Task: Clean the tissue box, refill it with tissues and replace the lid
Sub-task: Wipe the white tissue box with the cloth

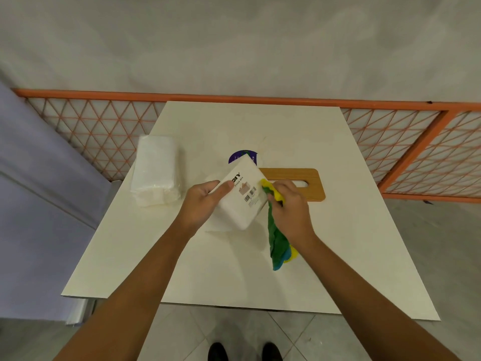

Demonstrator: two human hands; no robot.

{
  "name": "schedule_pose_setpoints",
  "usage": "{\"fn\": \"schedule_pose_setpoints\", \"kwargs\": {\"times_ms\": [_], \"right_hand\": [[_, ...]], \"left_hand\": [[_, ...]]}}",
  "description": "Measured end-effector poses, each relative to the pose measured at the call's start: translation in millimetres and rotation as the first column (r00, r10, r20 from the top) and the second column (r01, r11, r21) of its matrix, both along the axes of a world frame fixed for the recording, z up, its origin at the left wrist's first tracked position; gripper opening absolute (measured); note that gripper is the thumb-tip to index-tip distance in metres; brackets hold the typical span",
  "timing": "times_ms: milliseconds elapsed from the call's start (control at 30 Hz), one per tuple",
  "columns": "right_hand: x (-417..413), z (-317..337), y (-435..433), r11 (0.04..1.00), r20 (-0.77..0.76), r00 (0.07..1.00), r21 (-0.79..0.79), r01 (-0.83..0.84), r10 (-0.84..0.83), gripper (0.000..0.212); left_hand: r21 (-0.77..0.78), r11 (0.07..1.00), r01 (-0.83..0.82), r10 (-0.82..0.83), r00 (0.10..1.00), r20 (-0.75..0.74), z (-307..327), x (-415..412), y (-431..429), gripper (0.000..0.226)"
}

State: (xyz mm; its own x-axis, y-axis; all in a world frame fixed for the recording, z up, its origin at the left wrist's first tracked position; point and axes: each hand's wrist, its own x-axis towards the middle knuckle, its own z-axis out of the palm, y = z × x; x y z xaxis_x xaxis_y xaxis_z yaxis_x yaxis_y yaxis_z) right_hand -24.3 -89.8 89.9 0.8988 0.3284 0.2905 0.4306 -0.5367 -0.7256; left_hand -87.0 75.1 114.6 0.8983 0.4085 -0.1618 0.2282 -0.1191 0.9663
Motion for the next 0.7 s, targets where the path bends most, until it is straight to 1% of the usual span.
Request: {"fn": "schedule_pose_setpoints", "kwargs": {"times_ms": [67,133,167,200,233,300,333,367,467,500,567,633,700], "right_hand": [[6.0,1.7,-8.6,0.998,-0.097,0.995,0.054,0.044,-0.039,0.021],[11.0,1.5,-17.0,0.992,-0.179,0.98,0.075,0.097,-0.082,0.018],[13.3,0.0,-20.9,0.99,-0.222,0.969,0.067,0.123,-0.105,0.017],[15.5,-1.7,-24.5,0.988,-0.271,0.954,0.055,0.145,-0.125,0.017],[17.5,-3.9,-27.8,0.986,-0.323,0.936,0.043,0.16,-0.137,0.018],[20.3,-9.6,-33.6,0.986,-0.4,0.905,0.015,0.165,-0.145,0.02],[21.0,-12.7,-36.0,0.987,-0.425,0.893,-0.008,0.161,-0.149,0.022],[21.0,-15.8,-38.1,0.987,-0.445,0.882,-0.038,0.153,-0.154,0.024],[19.7,-24.0,-42.0,0.987,-0.48,0.865,-0.136,0.09,-0.145,0.029],[19.5,-26.0,-42.6,0.985,-0.484,0.865,-0.164,0.062,-0.135,0.029],[18.5,-28.7,-42.6,0.981,-0.493,0.863,-0.196,0.015,-0.112,0.029],[16.8,-31.6,-41.6,0.976,-0.499,0.862,-0.216,-0.023,-0.09,0.031],[14.6,-33.7,-40.1,0.97,-0.5,0.864,-0.235,-0.06,-0.068,0.035]], "left_hand": [[0.078,0.994,0.075,-0.074,0.997,-0.009,-7.6,-5.7,-3.3,0.035],[0.193,0.969,0.158,-0.16,0.987,-0.006,-15.8,-13.4,-8.1,0.042],[0.252,0.946,0.202,-0.207,0.978,-0.009,-20.0,-16.8,-10.7,0.038],[0.313,0.917,0.246,-0.249,0.968,-0.033,-24.5,-20.0,-13.2,0.029],[0.382,0.874,0.3,-0.29,0.953,-0.086,-27.4,-23.7,-16.2,0.021],[0.565,0.735,0.375,-0.317,0.927,-0.203,-33.6,-32.0,-22.3,0.026],[0.633,0.67,0.388,-0.321,0.92,-0.224,-37.7,-36.3,-23.7,0.029],[0.673,0.625,0.395,-0.324,0.916,-0.236,-42.7,-40.8,-24.4,0.03],[0.739,0.521,0.428,-0.344,0.897,-0.277,-56.8,-56.4,-21.4,0.045],[0.762,0.486,0.428,-0.34,0.896,-0.287,-62.1,-61.7,-18.9,0.045],[0.804,0.434,0.406,-0.325,0.903,-0.281,-71.6,-72.1,-14.4,0.038],[0.806,0.416,0.421,-0.294,0.901,-0.318,-76.6,-79.6,-9.4,0.036],[0.792,0.433,0.431,-0.255,0.901,-0.35,-78.6,-84.3,-4.9,0.042]]}}
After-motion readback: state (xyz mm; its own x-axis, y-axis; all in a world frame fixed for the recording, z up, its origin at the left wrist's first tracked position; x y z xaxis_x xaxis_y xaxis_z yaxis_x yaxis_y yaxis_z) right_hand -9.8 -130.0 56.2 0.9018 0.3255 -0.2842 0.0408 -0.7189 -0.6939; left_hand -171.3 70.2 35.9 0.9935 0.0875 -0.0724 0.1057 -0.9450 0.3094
